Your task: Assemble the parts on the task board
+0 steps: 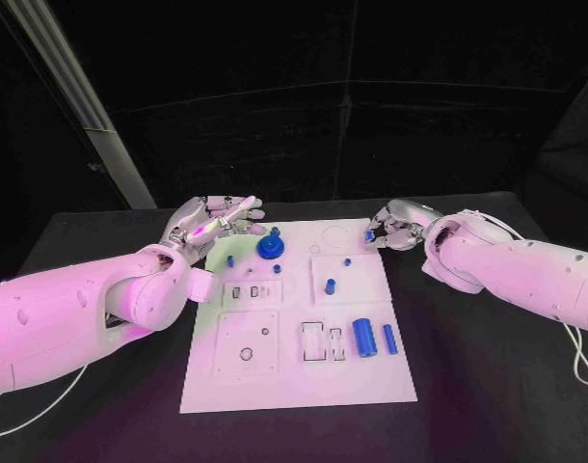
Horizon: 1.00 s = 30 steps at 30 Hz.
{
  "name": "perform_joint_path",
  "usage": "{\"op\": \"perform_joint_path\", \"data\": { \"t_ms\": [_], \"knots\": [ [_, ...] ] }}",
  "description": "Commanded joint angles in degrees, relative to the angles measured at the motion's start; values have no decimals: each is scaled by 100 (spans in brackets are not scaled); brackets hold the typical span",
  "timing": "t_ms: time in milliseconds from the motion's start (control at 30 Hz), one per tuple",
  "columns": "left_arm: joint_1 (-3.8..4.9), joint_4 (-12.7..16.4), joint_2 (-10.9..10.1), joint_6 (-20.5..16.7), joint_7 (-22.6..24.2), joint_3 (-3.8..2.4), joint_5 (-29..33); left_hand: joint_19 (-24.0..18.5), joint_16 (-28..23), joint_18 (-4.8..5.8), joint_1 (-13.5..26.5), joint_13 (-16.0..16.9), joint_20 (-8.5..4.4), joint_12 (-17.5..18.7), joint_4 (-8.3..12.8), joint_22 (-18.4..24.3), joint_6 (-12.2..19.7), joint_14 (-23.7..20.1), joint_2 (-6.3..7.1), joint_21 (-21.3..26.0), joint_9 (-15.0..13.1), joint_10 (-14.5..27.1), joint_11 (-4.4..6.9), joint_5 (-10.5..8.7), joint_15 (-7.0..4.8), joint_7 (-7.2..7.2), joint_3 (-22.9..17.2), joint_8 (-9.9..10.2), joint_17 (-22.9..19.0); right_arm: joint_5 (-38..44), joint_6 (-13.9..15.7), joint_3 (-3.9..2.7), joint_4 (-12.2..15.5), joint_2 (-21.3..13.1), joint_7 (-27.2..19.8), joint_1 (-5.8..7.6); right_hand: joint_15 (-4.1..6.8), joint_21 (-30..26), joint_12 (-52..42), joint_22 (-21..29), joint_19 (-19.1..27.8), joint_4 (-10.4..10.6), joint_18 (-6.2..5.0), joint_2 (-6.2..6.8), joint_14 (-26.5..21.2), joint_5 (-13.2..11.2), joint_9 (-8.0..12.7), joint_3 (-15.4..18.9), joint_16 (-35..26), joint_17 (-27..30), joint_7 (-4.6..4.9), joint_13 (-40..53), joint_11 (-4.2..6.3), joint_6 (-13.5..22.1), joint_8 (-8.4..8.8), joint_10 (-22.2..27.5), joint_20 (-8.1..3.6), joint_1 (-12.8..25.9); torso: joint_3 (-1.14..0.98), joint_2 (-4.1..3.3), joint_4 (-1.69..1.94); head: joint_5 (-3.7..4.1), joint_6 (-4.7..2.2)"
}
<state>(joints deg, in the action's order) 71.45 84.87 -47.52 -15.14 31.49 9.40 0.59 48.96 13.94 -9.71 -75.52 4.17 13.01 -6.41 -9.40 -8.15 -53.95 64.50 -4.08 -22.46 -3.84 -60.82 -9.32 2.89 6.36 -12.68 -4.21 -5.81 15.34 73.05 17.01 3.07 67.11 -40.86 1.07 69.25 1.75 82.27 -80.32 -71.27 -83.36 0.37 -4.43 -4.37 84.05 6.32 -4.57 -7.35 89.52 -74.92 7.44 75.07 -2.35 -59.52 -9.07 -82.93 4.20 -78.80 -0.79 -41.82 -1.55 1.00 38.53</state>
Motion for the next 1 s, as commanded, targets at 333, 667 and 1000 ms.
{"op": "perform_joint_path", "data": {
  "t_ms": [333,667,1000],
  "knots": [
    [24,25,-96,68,18,-2,-7,45,-28,-83,-30,-6,-3,41,-12,10,-43,35,-20,23,3,-47,-8,25,0,-16,-39,38,11,-64,366,-12,1117,-262,463,138,26,35,4,-9,-1,37,99,-80,578,43,-2,-37,12,-1444,-40,313,20,-40,84,-5,-23,45,63,70,7,-54,28],
    [58,-80,-114,73,56,-3,143,46,-30,-83,-30,-6,-3,42,-11,11,-44,35,-17,24,3,-49,-7,25,0,-16,-41,39,13,321,224,-12,1576,236,930,241,23,28,13,9,6,34,96,-30,571,47,2,-36,-5,-1415,-37,308,16,-43,104,-2,-19,82,107,108,44,-181,159],
    [99,-161,-111,21,117,-4,319,46,-30,-83,-30,-6,-3,42,-11,11,-44,35,-17,24,3,-49,-7,25,0,-16,-41,39,13,858,-191,126,1419,988,1133,190,21,25,37,16,9,33,95,-4,564,58,7,-38,-19,-1390,-30,283,12,-35,123,14,-15,104,109,103,56,-321,235]
  ]
}}
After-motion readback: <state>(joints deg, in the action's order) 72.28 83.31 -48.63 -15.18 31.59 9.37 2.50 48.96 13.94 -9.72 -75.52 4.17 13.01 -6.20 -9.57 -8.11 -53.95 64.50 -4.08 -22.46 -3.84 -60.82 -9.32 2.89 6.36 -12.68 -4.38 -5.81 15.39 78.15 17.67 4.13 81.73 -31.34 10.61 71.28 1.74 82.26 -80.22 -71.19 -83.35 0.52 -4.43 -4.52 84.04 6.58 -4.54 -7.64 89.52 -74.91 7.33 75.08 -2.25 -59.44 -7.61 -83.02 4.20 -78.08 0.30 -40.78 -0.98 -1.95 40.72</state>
